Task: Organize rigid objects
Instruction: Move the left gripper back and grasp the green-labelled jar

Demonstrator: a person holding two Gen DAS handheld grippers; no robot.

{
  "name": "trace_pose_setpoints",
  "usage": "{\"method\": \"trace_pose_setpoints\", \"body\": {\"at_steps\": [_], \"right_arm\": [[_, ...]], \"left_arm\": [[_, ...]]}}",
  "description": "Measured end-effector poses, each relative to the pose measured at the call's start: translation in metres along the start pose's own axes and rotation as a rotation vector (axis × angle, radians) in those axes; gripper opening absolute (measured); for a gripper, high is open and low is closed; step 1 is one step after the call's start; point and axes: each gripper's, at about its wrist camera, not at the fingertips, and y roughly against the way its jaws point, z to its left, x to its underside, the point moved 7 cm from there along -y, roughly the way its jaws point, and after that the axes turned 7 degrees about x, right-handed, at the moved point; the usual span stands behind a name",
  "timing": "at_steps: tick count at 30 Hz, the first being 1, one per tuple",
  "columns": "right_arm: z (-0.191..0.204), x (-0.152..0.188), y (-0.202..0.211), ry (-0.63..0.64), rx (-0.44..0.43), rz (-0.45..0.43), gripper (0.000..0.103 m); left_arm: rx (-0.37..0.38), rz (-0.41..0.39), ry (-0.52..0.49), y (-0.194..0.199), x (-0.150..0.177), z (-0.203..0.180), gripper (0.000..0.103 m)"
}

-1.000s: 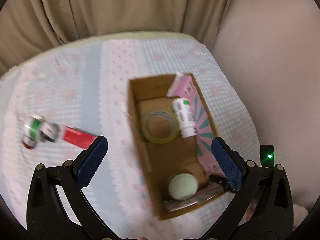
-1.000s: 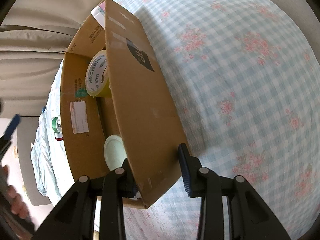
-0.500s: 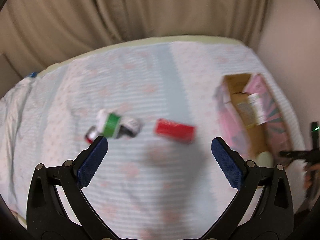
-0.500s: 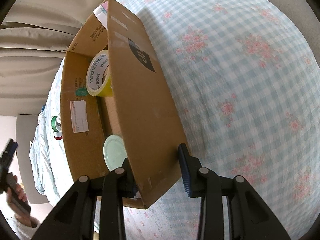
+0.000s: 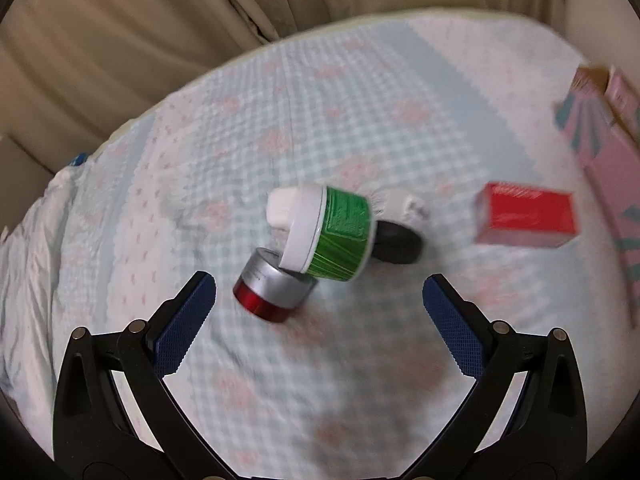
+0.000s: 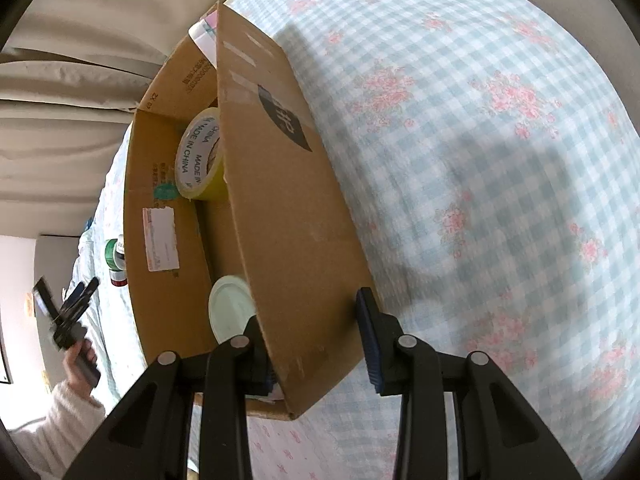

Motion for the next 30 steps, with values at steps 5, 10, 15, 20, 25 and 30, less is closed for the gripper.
{"method": "trace_pose_setpoints", "body": {"at_steps": [5, 10, 15, 20, 25, 30], "right_arm": [[-0.002, 0.001, 0.001, -0.022, -0.002, -0.012, 0.032], [-0.004, 0.002, 0.004, -0.046, 0.001, -0.025, 0.032], [-0.004, 0.002, 0.005, -0.060, 0.005, -0.034, 0.032], [-0.004, 0.003, 0.006, -0.066, 0.007, -0.041, 0.032], [-0.005, 0.003, 0.008, -0.075, 0.009, -0.043, 0.032], [-0.005, 0.003, 0.007, -0.078, 0.009, -0.043, 0.032]], "left_arm": [[-0.031, 0.018, -0.041, -0.038, -0.001, 0.007, 0.100], [-0.077, 0.037, -0.124, -0.057, -0.006, 0.006, 0.090], [-0.098, 0.050, -0.186, -0.069, -0.008, 0.003, 0.076], [-0.088, 0.068, -0.250, -0.077, -0.008, -0.002, 0.056], [-0.086, 0.064, -0.271, -0.077, -0.007, -0.005, 0.055], [-0.065, 0.052, -0.244, -0.070, -0.010, -0.003, 0.054]]}}
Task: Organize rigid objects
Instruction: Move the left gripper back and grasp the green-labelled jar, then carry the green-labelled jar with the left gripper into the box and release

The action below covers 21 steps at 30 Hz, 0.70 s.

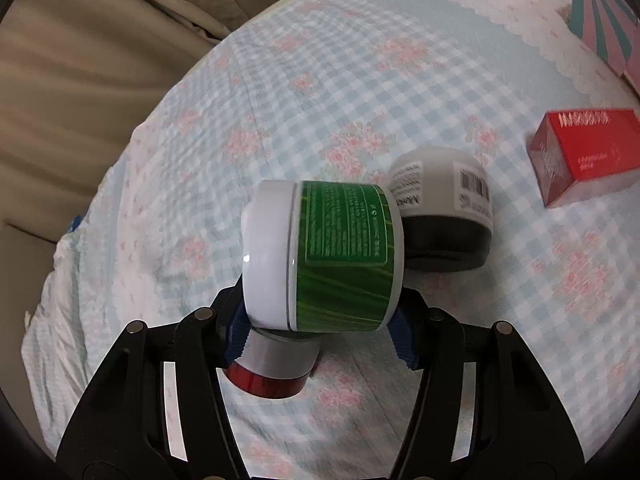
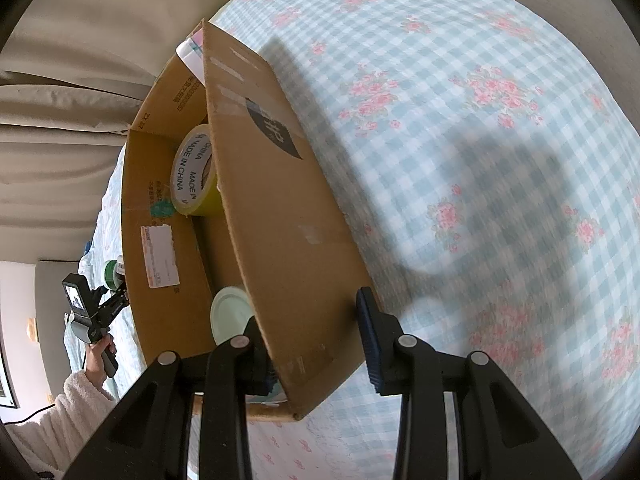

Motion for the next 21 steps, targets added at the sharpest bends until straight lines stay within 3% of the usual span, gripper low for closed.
{"method": "trace_pose_setpoints", "body": {"at_steps": [10, 21], "right_arm": [[-0.002, -0.001, 0.000, -0.011, 0.003, 0.005, 0.032], [0.003, -0.005, -0.004, -0.014, 0.013, 0.026, 0.032]], "left_arm": [[0.081, -0.012, 0.124, 0.025, -0.004, 0.006, 0.053], [0.142, -0.085, 0.307, 0.097, -0.021, 0.010, 0.053]]}}
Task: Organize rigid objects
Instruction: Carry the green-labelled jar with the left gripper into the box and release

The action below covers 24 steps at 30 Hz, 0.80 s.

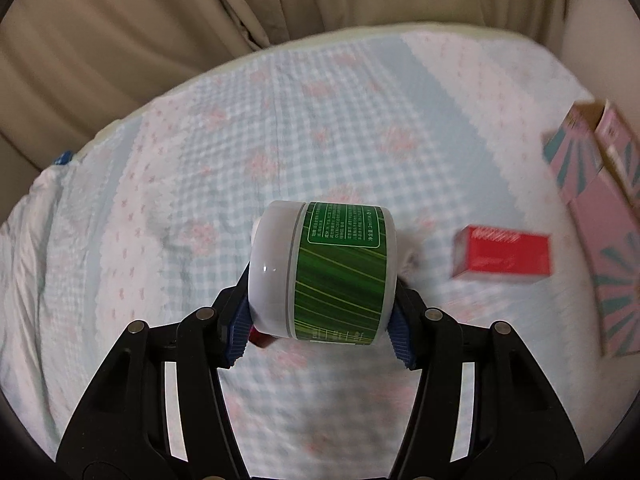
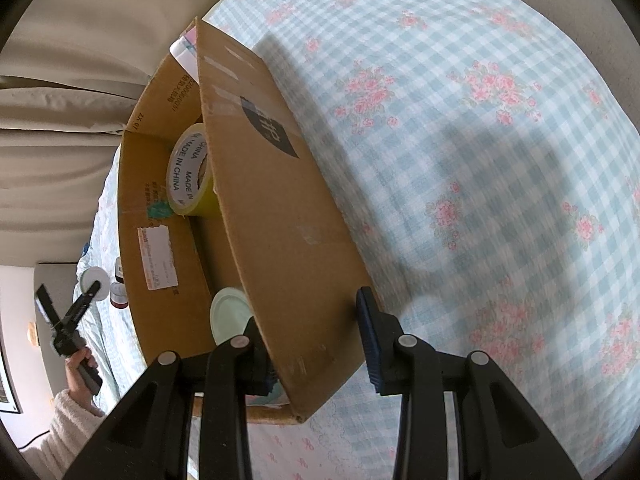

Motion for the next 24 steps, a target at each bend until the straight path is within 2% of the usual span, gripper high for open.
{"method": "trace_pose_setpoints", "body": {"at_steps": [5, 12, 18, 24], "right_arm": [[0.001, -0.001, -0.001, -0.012, 0.000, 0.004, 0.032], [0.002, -0.003, -0.002, 0.011, 0.001, 0.028, 0.032], [0.003, -0.005, -0.004, 0.012, -0.001, 0.028, 0.032], [0.003, -0.004, -0.004, 0.019, -0.003, 0.030, 0.032]], "left_arm": [[0.042, -0.059, 0.038, 0.046, -0.020, -0.029, 0.053], [0.137, -0.144, 0.080, 0.105, -0.051, -0.103, 0.053], [0.226, -0.183, 0.065, 0.120, -0.074, -0.181, 0.053], [0.317, -0.168, 0.040, 0.104, -0.082, -0.263, 0.053]]}}
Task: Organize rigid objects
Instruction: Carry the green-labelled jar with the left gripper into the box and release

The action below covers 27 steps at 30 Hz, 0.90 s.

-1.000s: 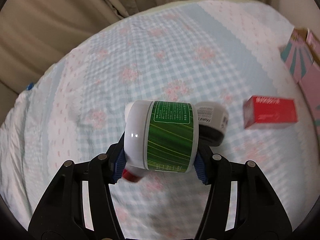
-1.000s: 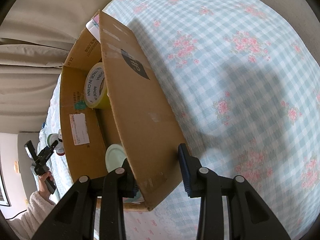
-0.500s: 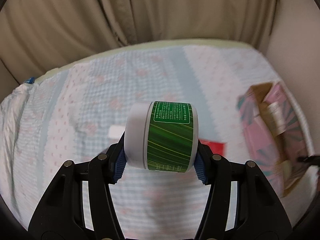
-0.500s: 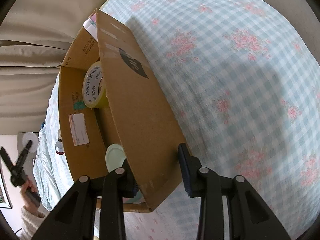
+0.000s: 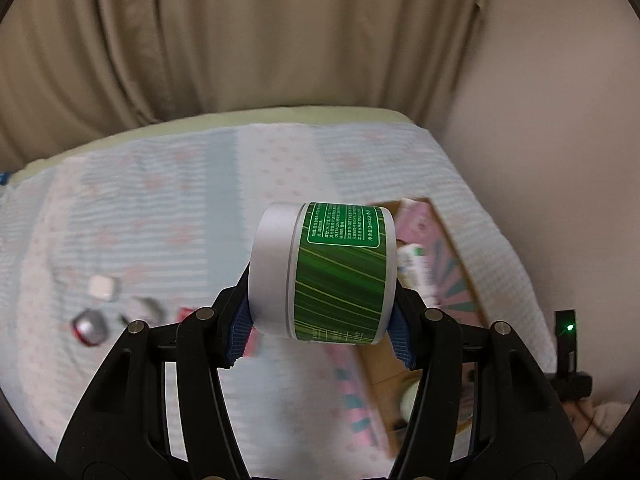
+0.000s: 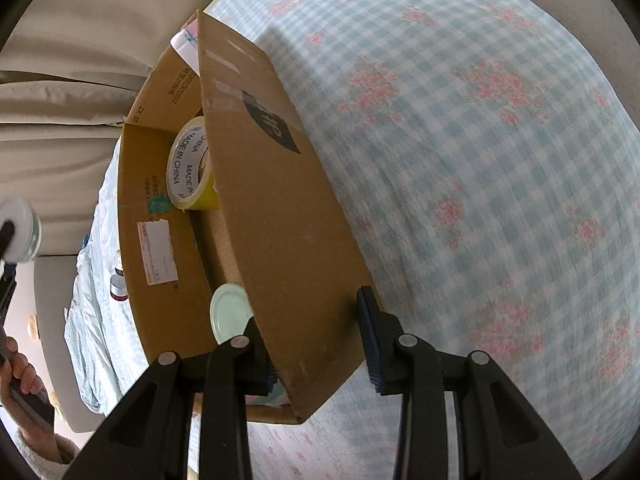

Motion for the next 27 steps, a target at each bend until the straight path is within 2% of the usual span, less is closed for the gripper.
{"method": "trace_pose_setpoints", "body": {"at_steps": [8, 15, 22, 23, 25, 26, 27], "right_arm": [[0.001, 0.000, 0.000, 0.007, 0.003, 0.001, 0.032], [0.001, -0.001, -0.001, 0.026, 0.003, 0.013, 0.032], [0.001, -0.003, -0.001, 0.026, 0.003, 0.021, 0.032], [0.001, -0.004, -0.002, 0.027, 0.003, 0.023, 0.032], [0.002, -0.005, -0.002, 0.028, 0.003, 0.024, 0.032], [0.002, -0.005, -0.003, 0.032, 0.007, 0.028, 0.032], [0.002, -0.006, -0.003, 0.030, 0.009, 0.023, 0.032]], "left_arm": [[0.075, 0.089, 0.006, -0.076, 0.027, -0.061, 0.053], [0.083, 0.170, 0.039, -0.119, 0.062, -0.066, 0.053], [0.050, 0.210, 0.034, -0.126, 0.067, -0.065, 0.053], [0.052, 0.207, 0.032, -0.124, 0.065, -0.066, 0.057], [0.061, 0.167, 0.020, -0.114, 0.054, -0.072, 0.095], [0.055, 0.138, 0.012, -0.109, 0.049, -0.074, 0.103], [0.046, 0.131, -0.001, -0.107, 0.046, -0.075, 0.103]]}}
